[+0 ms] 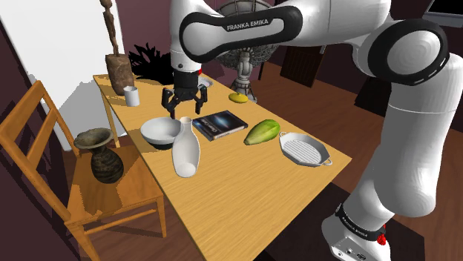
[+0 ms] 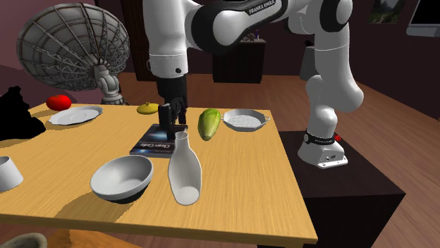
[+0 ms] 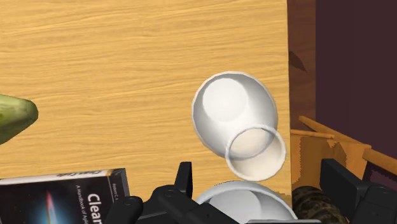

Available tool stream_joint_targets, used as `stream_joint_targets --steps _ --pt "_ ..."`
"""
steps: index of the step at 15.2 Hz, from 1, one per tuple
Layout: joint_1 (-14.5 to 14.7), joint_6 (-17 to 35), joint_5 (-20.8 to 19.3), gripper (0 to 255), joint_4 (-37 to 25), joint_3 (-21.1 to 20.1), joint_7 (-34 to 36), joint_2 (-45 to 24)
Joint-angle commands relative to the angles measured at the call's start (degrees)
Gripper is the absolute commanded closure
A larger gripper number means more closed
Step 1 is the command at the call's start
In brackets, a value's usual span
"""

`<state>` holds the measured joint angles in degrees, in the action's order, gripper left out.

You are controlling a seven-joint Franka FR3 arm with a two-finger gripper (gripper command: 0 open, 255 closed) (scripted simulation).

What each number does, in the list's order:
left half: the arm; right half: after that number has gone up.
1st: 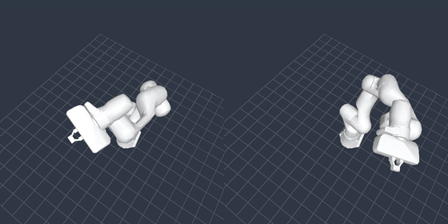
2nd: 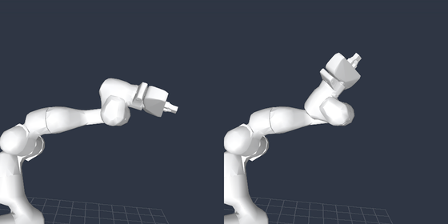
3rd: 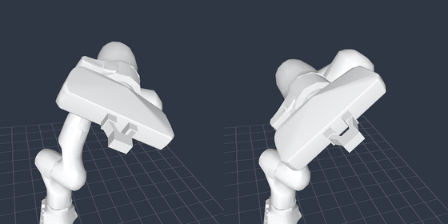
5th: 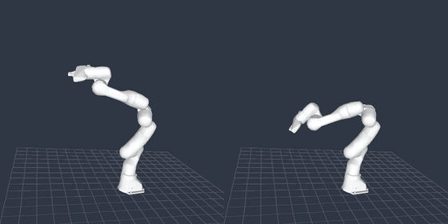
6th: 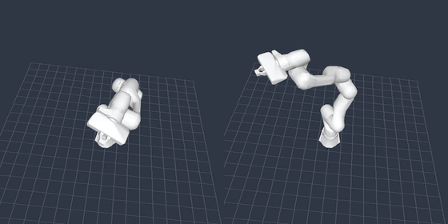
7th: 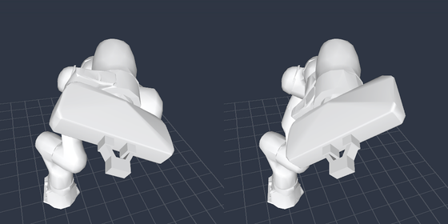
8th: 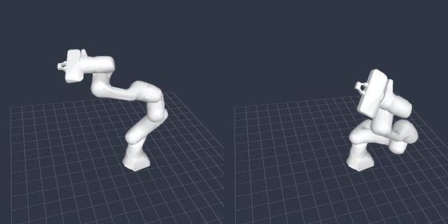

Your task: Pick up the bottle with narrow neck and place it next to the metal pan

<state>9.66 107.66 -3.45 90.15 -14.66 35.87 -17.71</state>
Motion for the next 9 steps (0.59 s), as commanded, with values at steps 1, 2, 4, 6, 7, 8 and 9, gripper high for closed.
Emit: stream_joint_targets --steps 1,2,4,6,7,8,9 --pt "0.17 0.87 -0.38 0 -0.32 0.09 0.2 -1.22" --pt "0.17 1.59 -0.42 0 0.28 0.11 0.23 -1.35" --pt "0.18 3.01 -0.51 0 1.41 0.14 0.3 -1.64" --pt "0.19 4.81 -0.66 0 2.79 0.2 0.39 -2.08" --pt "0.19 4.81 -0.66 0 2.8 0.2 0.39 -2.07" --pt "0.19 4.81 -0.66 0 2.79 0.2 0.39 -2.08" --pt "0.19 4.81 -0.66 0 2.79 0.2 0.39 -2.08"
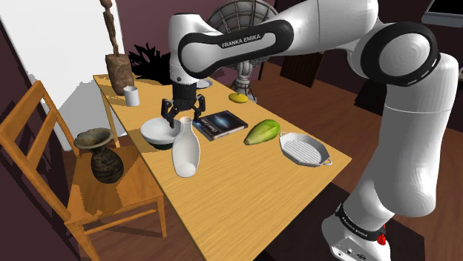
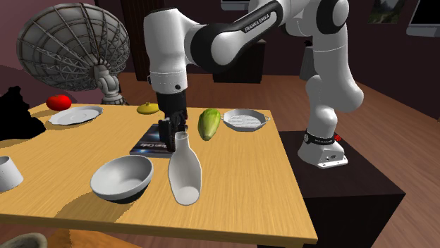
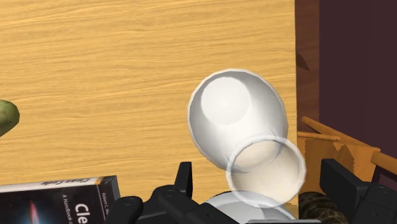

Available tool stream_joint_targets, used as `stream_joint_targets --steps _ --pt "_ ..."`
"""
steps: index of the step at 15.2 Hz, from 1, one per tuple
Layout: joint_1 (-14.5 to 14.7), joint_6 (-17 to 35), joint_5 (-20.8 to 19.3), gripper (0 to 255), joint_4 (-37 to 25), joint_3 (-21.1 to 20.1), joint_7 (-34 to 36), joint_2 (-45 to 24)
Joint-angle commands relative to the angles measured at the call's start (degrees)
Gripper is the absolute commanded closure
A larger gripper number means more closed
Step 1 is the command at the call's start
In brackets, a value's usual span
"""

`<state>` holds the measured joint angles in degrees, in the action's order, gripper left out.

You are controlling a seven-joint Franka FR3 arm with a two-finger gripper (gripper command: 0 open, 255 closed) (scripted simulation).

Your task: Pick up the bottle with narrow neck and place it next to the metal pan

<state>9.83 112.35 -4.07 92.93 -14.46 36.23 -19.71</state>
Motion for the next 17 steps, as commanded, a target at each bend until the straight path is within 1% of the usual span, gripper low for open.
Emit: stream_joint_targets --steps 1,5,6,15,17 --pt "0.03 0.11 -0.03 0 0.0 0.0 0.03 -0.09" --pt "0.03 0.1 -0.03 0 0.0 0.0 0.03 -0.09" --pt "0.03 0.1 -0.03 255 0.0 0.0 0.03 -0.09" --pt "0.03 0.11 -0.03 255 0.0 0.0 0.03 -0.09" --pt "0.02 -1.28 0.08 255 -1.05 -0.05 -0.03 0.26"
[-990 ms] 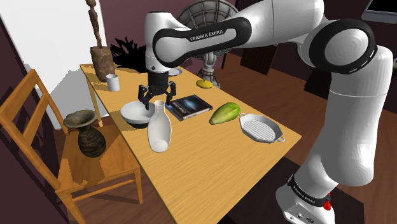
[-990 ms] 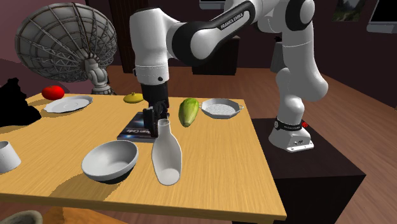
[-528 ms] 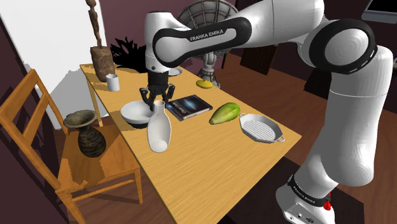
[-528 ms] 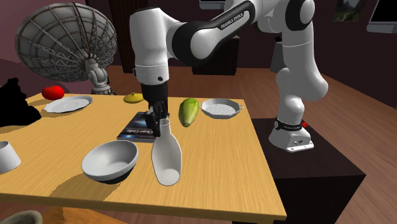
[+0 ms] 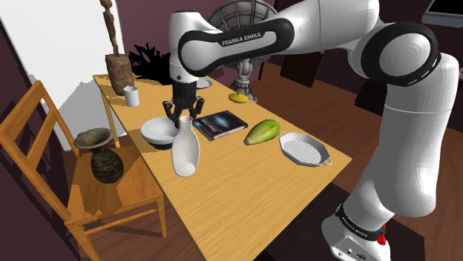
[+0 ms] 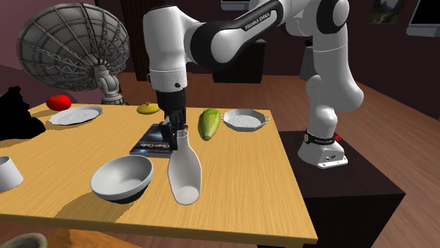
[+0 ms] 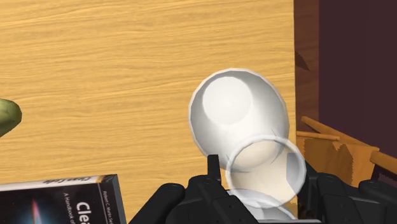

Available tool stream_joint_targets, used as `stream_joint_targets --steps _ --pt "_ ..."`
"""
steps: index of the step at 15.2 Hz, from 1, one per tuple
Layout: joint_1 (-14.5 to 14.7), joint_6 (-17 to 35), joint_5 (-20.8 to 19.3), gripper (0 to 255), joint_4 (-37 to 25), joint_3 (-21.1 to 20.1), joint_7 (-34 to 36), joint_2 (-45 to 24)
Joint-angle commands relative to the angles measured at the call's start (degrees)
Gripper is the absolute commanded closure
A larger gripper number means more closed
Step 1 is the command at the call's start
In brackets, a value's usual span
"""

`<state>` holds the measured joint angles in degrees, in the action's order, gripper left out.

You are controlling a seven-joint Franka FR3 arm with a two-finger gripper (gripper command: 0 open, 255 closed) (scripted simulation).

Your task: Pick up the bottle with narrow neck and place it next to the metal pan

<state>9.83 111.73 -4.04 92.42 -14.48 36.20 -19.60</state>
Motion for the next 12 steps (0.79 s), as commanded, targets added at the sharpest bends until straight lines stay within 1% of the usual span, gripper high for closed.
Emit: stream_joint_targets --steps 1,12 --pt "0.03 -1.38 0.09 255 -1.12 -0.06 -0.02 0.29" --pt "0.23 -9.5 0.39 255 -8.46 -0.25 -0.17 1.11"
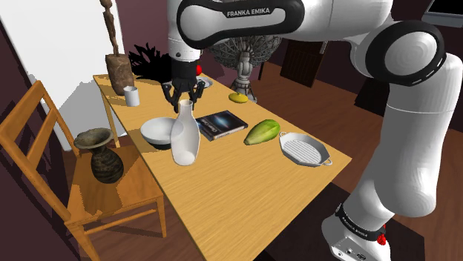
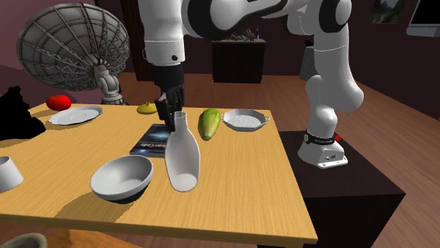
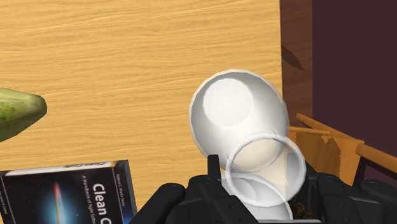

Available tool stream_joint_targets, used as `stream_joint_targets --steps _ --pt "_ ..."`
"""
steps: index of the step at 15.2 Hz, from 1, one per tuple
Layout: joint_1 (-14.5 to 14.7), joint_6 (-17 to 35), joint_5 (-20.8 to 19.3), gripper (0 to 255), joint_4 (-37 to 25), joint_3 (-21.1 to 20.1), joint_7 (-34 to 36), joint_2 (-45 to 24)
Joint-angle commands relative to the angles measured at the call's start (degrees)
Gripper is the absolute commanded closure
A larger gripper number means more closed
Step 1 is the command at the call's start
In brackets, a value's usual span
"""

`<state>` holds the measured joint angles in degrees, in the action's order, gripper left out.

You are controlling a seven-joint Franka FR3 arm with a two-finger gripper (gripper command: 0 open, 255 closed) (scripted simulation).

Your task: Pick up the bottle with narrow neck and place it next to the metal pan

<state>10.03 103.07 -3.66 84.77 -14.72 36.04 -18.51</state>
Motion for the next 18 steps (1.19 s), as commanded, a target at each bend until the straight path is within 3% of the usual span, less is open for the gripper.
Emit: stream_joint_targets --steps 1,8,18 --pt "0.06 -1.62 0.02 255 -1.6 -0.03 -0.02 0.02" --pt "0.37 -6.87 -0.07 255 -7.31 -0.11 0.01 -0.43" --pt "-5.44 -11.82 4.44 255 4.79 2.37 -7.9 17.04"
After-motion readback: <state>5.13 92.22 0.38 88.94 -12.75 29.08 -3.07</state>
